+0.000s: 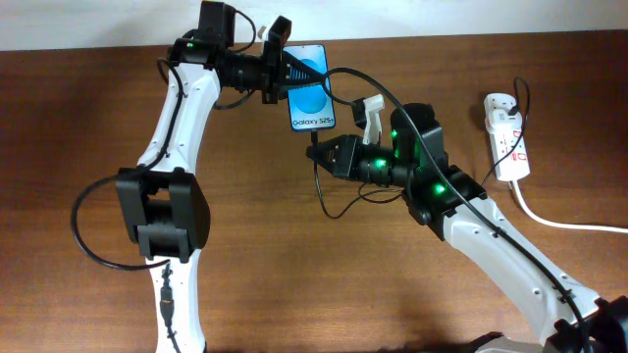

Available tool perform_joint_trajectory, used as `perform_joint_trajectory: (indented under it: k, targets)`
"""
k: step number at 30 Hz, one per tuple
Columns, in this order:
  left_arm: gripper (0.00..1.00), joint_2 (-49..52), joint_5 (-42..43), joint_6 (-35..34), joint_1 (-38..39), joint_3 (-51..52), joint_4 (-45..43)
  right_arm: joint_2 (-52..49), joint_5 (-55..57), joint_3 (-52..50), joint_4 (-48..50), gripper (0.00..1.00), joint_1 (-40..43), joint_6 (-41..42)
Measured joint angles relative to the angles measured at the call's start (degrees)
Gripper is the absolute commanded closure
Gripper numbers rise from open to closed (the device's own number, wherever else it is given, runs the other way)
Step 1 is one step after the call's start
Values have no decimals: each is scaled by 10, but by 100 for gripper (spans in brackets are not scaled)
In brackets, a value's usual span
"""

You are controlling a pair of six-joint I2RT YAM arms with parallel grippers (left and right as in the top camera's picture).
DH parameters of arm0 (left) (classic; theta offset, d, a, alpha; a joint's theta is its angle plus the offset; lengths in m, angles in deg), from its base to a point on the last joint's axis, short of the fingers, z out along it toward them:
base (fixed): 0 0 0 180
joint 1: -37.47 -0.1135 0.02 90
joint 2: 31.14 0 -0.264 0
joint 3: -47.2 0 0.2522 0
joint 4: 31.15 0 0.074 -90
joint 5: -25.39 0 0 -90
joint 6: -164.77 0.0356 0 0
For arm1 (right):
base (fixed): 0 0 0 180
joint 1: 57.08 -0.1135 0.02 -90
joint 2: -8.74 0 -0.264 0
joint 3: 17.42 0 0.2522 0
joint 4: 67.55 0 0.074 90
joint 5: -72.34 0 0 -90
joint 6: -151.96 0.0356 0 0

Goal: Plug charger to phone and switch on socket
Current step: 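Push the plug upward into the phone's bottom port with the right gripper, then lower the phone onto the table with the left gripper and release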

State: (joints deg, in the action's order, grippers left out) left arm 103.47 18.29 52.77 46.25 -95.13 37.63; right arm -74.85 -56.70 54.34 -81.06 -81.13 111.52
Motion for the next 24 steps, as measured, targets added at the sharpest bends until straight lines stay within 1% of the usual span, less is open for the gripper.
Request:
perform_joint_trajectory:
  k: [3,7,12,15,17,19,21,22,23,24]
  targets:
    - [100,0,0,19,2,0,23,0,-14,-2,3,96,4,2]
    - [100,0,-8,78,3,-2,102,0,-61,-12,12,96,15,2]
    - [100,0,-6,95,3,-2,108,0,-64,-14,13,96,15,2]
    - [100,0,-7,98,3,-2,108,-1,-66,-14,16,68,15,3]
    - [100,0,-7,110,9,-2,118,-2,-43,-12,37,65,27,7]
    - [100,0,-13,117,17,-2,111,-2,-47,-11,30,61,33,10]
    - [100,0,-15,120,17,-2,112,-2,-51,-11,31,51,33,11]
    - [100,0,-15,120,16,-2,112,-2,-53,-11,33,47,33,8]
    - [100,0,-16,121,14,-2,112,-2,-53,-11,33,40,33,3]
    - [100,0,-17,122,11,-2,113,-2,-52,-11,29,17,34,-4]
